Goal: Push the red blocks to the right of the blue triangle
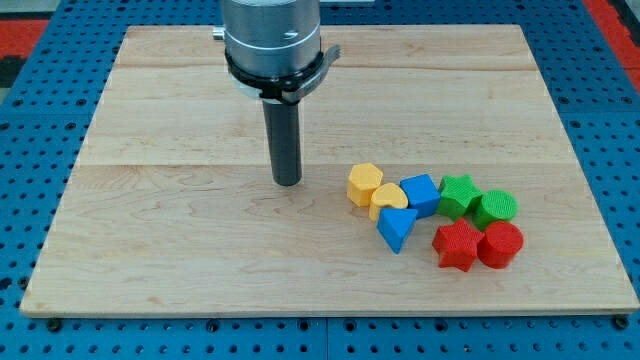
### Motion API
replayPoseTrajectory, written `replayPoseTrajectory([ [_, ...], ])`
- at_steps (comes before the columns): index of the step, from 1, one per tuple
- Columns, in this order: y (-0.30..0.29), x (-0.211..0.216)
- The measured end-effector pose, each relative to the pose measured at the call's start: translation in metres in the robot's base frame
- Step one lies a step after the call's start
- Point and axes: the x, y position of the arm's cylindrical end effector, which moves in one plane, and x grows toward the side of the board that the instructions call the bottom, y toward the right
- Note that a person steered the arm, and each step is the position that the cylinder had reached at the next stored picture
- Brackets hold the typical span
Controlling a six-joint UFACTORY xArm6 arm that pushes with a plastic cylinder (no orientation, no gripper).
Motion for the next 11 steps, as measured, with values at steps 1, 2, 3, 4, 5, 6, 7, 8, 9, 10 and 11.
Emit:
replayPoseTrajectory([
  [1, 0.014, 0.078],
  [2, 0.068, 0.145],
  [3, 0.117, 0.146],
  [4, 0.205, 0.121],
  [5, 0.271, 0.128],
  [6, 0.267, 0.095],
  [7, 0.23, 0.076],
  [8, 0.205, 0.074],
  [9, 0.22, 0.08],
  [10, 0.227, 0.084],
  [11, 0.212, 0.106],
])
